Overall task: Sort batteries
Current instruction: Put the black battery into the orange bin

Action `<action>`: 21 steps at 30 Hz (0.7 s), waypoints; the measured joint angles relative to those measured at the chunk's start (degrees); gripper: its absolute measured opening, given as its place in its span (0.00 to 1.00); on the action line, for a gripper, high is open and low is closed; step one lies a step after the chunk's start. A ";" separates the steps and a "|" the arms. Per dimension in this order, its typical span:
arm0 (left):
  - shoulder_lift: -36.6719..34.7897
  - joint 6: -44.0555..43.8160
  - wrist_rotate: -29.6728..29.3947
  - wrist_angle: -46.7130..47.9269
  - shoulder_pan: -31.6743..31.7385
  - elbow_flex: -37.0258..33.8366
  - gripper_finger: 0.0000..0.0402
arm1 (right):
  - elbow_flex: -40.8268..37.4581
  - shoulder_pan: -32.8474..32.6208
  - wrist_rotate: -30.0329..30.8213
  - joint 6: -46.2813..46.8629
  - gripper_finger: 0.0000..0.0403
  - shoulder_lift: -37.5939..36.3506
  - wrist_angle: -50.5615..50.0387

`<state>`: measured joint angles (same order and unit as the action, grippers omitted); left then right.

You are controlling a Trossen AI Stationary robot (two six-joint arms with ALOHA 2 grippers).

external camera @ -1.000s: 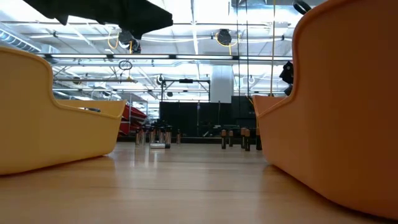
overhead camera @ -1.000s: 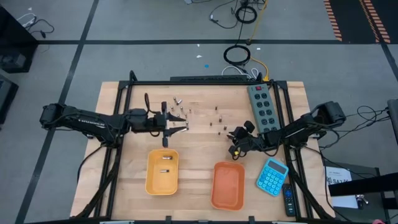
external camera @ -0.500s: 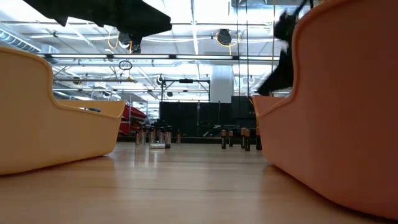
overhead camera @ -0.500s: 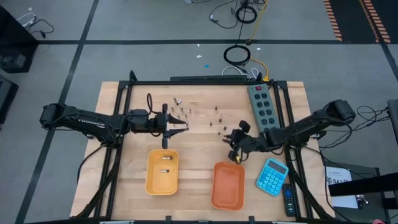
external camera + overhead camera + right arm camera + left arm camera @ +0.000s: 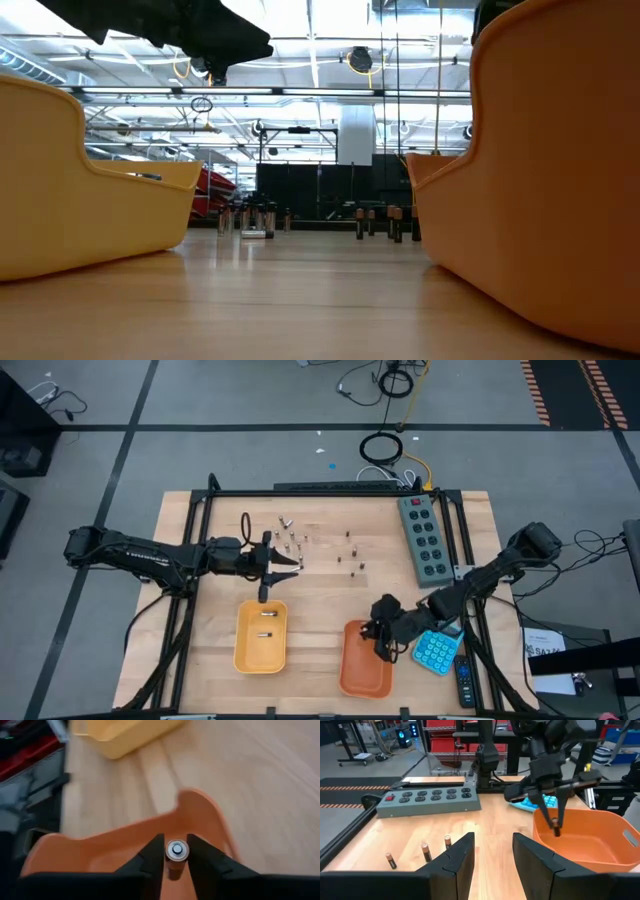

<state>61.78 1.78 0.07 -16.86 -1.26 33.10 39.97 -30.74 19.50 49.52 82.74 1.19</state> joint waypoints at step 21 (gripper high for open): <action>-0.02 0.05 3.17 -2.97 -0.02 1.09 0.36 | 0.04 14.11 16.06 -15.45 0.31 -4.59 -8.68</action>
<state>61.76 1.83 3.25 -19.83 -1.28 34.20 40.01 -16.63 35.57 34.06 78.15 -7.49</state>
